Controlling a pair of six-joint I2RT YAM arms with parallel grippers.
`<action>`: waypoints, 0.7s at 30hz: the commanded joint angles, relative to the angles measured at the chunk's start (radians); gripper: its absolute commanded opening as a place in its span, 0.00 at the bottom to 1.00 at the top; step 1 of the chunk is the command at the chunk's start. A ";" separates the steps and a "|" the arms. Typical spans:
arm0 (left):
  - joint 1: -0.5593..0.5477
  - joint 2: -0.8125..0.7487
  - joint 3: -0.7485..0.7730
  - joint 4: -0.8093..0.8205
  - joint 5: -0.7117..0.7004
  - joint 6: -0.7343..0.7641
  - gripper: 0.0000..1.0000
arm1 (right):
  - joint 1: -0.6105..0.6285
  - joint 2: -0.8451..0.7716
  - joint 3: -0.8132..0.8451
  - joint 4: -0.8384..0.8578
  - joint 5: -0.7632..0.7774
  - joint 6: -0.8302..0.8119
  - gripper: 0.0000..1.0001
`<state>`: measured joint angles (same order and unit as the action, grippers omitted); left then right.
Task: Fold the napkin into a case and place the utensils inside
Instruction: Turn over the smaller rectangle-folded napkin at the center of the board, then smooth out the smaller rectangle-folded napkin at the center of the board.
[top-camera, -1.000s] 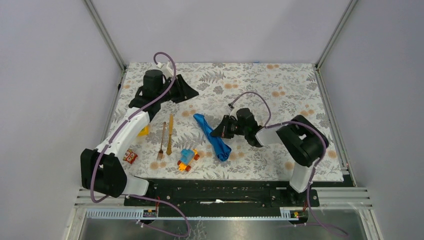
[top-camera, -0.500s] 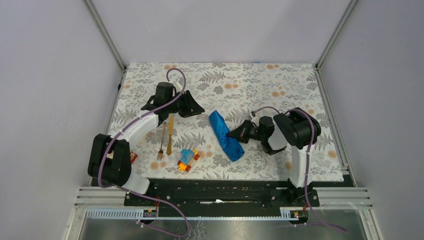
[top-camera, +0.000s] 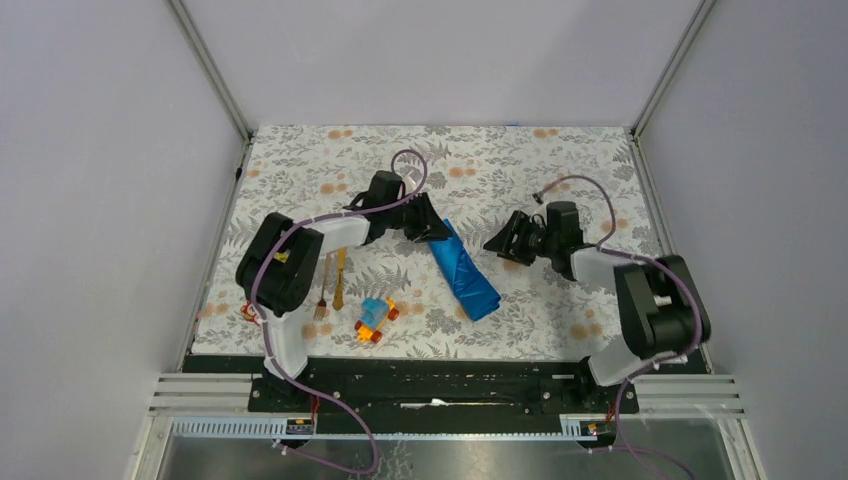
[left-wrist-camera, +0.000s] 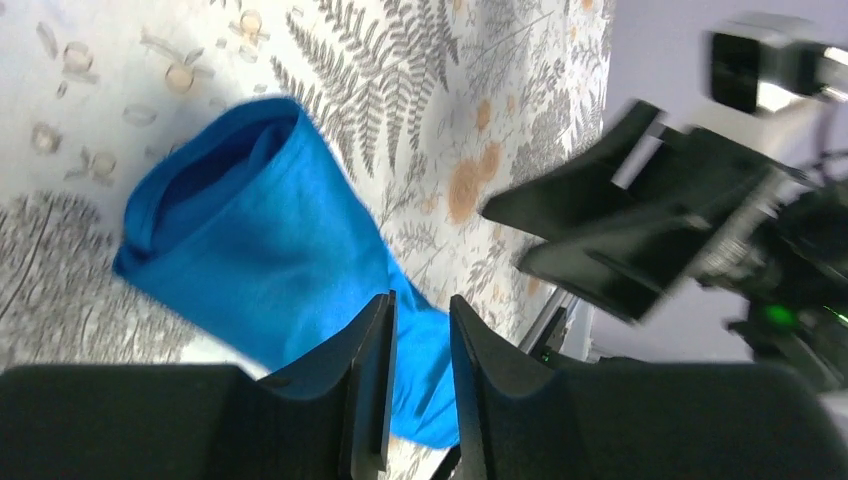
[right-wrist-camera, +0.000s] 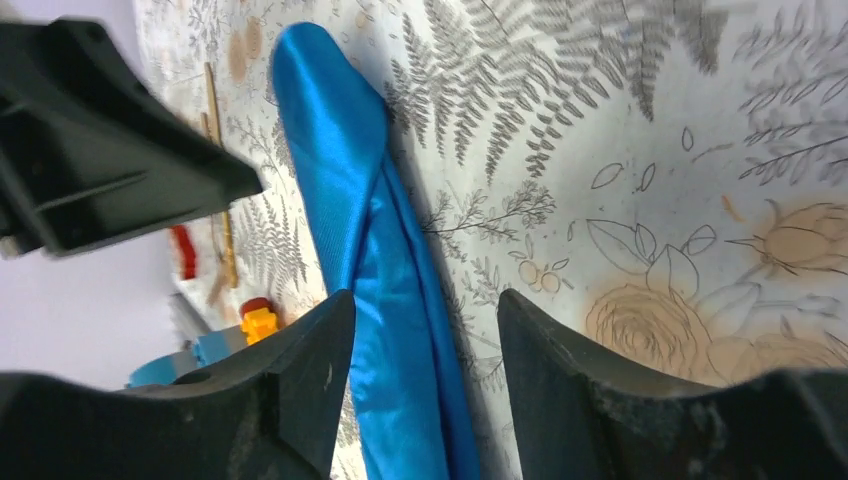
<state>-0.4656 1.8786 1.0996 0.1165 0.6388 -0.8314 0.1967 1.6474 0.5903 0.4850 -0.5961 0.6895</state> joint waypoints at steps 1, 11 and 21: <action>-0.014 0.079 0.101 0.145 0.024 -0.041 0.30 | 0.077 -0.203 0.130 -0.577 0.189 -0.341 0.62; -0.014 0.286 0.233 0.020 -0.089 0.053 0.26 | 0.251 -0.216 0.005 -0.444 0.165 -0.236 0.35; -0.016 0.210 0.318 -0.070 -0.007 0.080 0.32 | 0.260 -0.310 0.017 -0.565 0.212 -0.239 0.33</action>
<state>-0.4839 2.1883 1.3853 0.0807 0.6037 -0.7822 0.4488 1.4269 0.5522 0.0311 -0.4202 0.4667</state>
